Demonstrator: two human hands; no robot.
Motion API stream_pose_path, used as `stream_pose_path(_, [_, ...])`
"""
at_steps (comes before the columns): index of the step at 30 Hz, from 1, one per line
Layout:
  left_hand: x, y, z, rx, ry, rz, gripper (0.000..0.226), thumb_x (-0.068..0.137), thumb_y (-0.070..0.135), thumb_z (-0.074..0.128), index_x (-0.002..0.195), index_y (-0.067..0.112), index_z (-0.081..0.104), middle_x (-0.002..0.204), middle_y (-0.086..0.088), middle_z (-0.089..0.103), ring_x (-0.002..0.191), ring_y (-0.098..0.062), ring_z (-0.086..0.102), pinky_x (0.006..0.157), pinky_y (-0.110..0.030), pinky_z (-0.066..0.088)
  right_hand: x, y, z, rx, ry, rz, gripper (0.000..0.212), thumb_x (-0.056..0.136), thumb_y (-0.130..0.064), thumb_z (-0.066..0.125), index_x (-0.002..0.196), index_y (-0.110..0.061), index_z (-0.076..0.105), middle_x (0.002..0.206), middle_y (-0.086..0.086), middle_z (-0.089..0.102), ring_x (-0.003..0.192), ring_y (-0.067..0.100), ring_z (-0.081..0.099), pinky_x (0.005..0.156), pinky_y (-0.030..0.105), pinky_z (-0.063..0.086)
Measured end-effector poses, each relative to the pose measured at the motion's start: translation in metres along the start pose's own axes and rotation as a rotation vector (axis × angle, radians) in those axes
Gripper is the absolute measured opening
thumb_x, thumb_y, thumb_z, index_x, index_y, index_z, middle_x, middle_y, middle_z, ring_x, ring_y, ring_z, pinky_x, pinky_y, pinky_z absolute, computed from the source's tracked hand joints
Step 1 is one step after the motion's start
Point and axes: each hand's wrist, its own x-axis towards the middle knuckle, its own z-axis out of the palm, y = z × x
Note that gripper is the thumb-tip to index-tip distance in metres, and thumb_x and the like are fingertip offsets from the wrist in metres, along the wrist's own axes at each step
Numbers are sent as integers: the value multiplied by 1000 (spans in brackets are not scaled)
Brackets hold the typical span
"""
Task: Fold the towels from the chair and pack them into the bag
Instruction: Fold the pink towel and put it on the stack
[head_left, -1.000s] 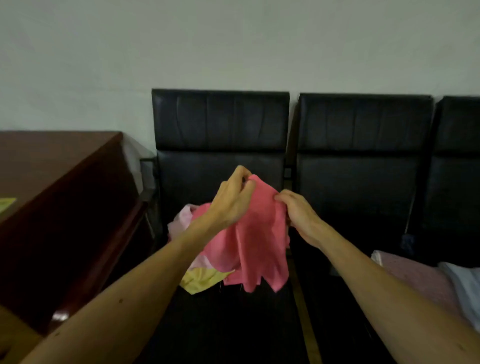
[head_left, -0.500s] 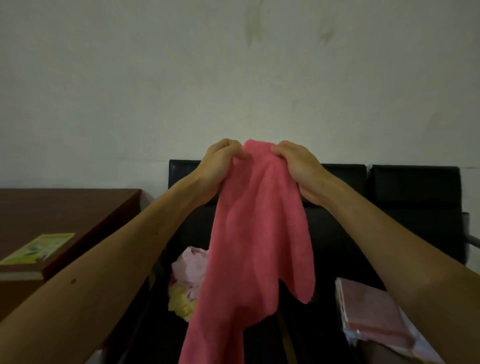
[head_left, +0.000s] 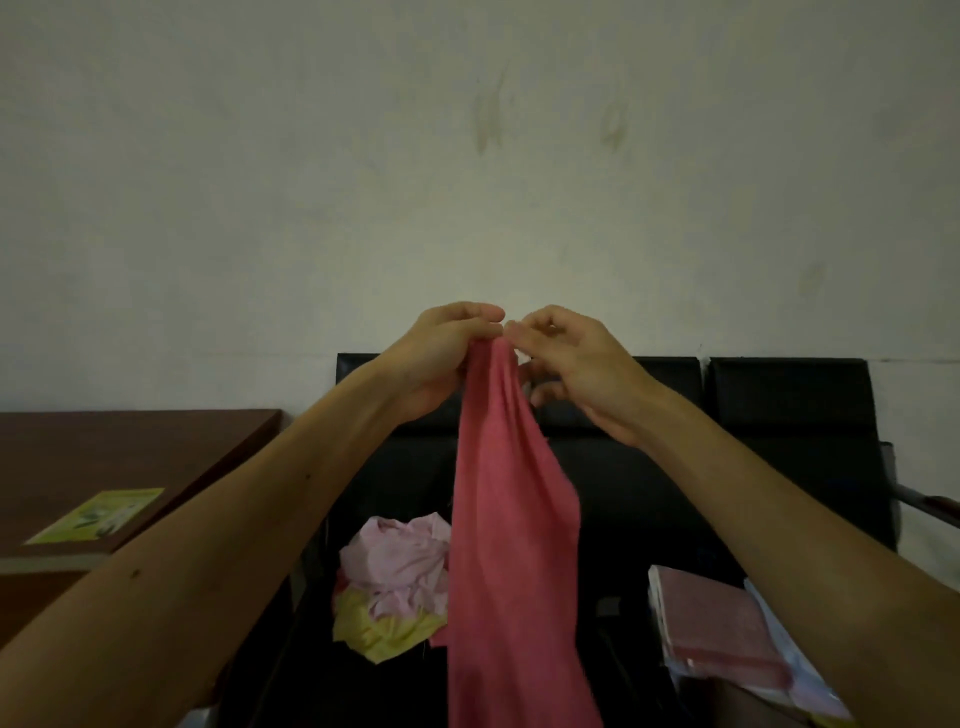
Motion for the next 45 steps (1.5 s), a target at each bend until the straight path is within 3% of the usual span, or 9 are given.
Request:
stream_pose_path(4, [-12, 5, 14, 0, -47, 20, 22, 100, 7, 51, 108, 21, 65, 85, -4, 67, 67, -11, 62, 62, -26, 52, -19, 29, 1, 205, -12, 190, 58, 81, -48, 72, 126, -15, 56, 120, 7, 69, 103, 19, 69, 93, 42, 55])
stream_pose_path(8, [-19, 6, 19, 114, -36, 57, 33, 97, 3, 48, 109, 28, 68, 97, -5, 62, 76, -12, 57, 64, -24, 47, -47, 60, 11, 335, -196, 366, 44, 77, -27, 74, 118, -12, 66, 115, 10, 72, 108, 25, 68, 98, 41, 53])
stream_pose_path(15, [-31, -8, -9, 169, -87, -22, 50, 78, -5, 49, 113, 28, 65, 89, -12, 53, 79, -26, 49, 67, -32, 46, -42, 62, -8, 118, 79, 195, 17, 93, -13, 65, 105, -3, 71, 101, 12, 75, 91, 21, 70, 81, 28, 58])
stream_pose_path(21, [-52, -20, -13, 262, -429, -108, 59, 87, 41, 67, 141, 37, 44, 133, -2, 61, 116, -18, 65, 98, -42, 54, -29, 26, -8, -271, -194, 68, 10, 89, -13, 70, 95, -7, 74, 96, 9, 74, 87, 19, 70, 84, 34, 56])
stream_pose_path(26, [-65, -20, -3, 438, -409, -12, 43, 84, 23, 76, 125, 17, 63, 112, -7, 73, 101, -19, 72, 90, -35, 59, -32, 5, 11, -590, -398, 60, 10, 84, -20, 73, 75, -25, 73, 78, -9, 71, 74, 4, 66, 71, 23, 53])
stream_pose_path(34, [-87, -43, -13, 946, -397, 99, 37, 82, 41, 76, 79, 5, 74, 71, -11, 70, 60, -17, 63, 62, -32, 54, -60, 34, 21, -681, -389, 83, 28, 69, -26, 86, 68, -20, 59, 68, -9, 62, 59, 1, 57, 55, 22, 46])
stream_pose_path(37, [-97, -55, -27, 919, -294, 198, 20, 86, 33, 74, 80, 14, 79, 71, 3, 73, 65, -2, 66, 63, -21, 55, -81, 72, 18, -621, -400, 150, 24, 75, -17, 81, 71, -3, 62, 66, 8, 64, 58, 8, 57, 57, 34, 48])
stream_pose_path(40, [-112, -70, -37, 851, -259, 203, 11, 89, 25, 72, 88, 17, 80, 82, 7, 77, 76, -4, 71, 72, -23, 57, -112, 124, 16, -645, -404, 231, 13, 79, -18, 75, 78, -11, 65, 76, 5, 68, 66, 10, 62, 67, 42, 53])
stream_pose_path(45, [-129, -94, -59, 632, -80, 136, 7, 87, 15, 73, 85, 17, 79, 82, 6, 77, 74, -7, 73, 67, -17, 57, -143, 174, -13, -662, -359, 316, 13, 89, -22, 71, 93, -31, 62, 89, -11, 69, 80, 6, 66, 69, 22, 51])
